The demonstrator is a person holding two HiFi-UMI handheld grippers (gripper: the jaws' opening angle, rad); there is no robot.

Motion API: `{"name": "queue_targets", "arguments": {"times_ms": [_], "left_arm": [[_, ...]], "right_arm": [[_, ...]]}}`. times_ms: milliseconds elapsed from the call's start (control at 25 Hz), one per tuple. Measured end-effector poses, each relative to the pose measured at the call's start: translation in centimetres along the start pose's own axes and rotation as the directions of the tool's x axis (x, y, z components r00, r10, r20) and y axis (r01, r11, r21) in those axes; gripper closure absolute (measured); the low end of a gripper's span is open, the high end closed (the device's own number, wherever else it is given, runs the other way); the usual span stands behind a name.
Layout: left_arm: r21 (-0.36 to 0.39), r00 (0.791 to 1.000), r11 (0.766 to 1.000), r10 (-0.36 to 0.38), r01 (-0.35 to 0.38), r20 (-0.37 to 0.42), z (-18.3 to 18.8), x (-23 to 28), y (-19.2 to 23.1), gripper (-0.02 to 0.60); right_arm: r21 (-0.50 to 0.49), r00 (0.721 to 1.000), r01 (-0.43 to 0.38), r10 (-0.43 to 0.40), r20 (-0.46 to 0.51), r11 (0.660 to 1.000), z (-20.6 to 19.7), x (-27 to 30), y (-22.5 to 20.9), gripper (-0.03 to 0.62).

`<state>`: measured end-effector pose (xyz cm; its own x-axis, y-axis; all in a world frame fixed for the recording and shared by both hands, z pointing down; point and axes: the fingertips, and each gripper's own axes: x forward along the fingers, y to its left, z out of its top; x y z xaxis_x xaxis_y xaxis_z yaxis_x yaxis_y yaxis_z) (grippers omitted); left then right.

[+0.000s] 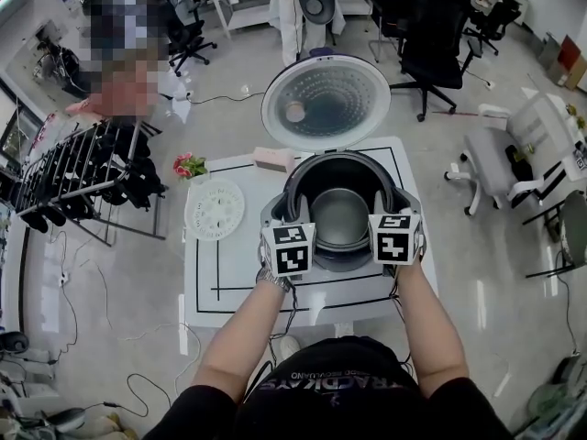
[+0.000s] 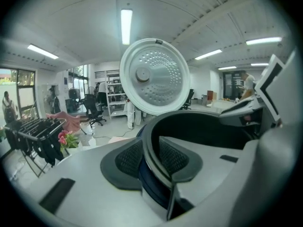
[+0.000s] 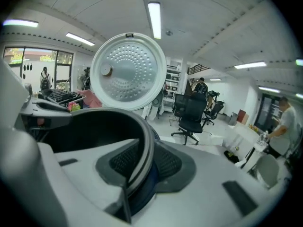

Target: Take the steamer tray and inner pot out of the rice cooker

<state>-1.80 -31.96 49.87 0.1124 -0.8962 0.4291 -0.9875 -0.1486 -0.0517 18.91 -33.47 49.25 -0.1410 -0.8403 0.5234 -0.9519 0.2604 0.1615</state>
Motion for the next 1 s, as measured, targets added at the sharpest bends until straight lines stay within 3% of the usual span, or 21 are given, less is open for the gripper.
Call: {"name": "queue_targets", "arguments": {"times_ms": [120, 240, 720, 1000], "left_arm": [[-0.105, 0.999, 0.995, 0.004, -0.001, 0.035, 0.6, -0.7, 0.5, 0.489], [-0.157, 0.996, 0.987, -0.009, 0.023, 0.089, 1.6, -1.3, 0.4, 0.489], [-0.218, 0.980, 0.973, -0.033, 0.077, 0.197, 5.3, -3.0, 0.7, 0.480], [-0.232, 0.959, 0.967, -0.033, 0.102, 0.282, 8.3, -5.4, 1.3, 0.480]], "right_arm": [[0.147, 0.999, -0.028, 0.022, 0.038, 0.989, 0.4, -0.3, -0.5, 0.505], [0.267, 0.997, -0.065, 0.051, 0.061, 0.961, 0.5, -0.5, -1.0, 0.511], [0.346, 0.984, -0.074, 0.012, 0.176, 0.935, 3.3, -3.3, -1.6, 0.517], [0.356, 0.967, -0.090, -0.004, 0.255, 0.930, 6.2, -5.8, -1.6, 0.519]]}}
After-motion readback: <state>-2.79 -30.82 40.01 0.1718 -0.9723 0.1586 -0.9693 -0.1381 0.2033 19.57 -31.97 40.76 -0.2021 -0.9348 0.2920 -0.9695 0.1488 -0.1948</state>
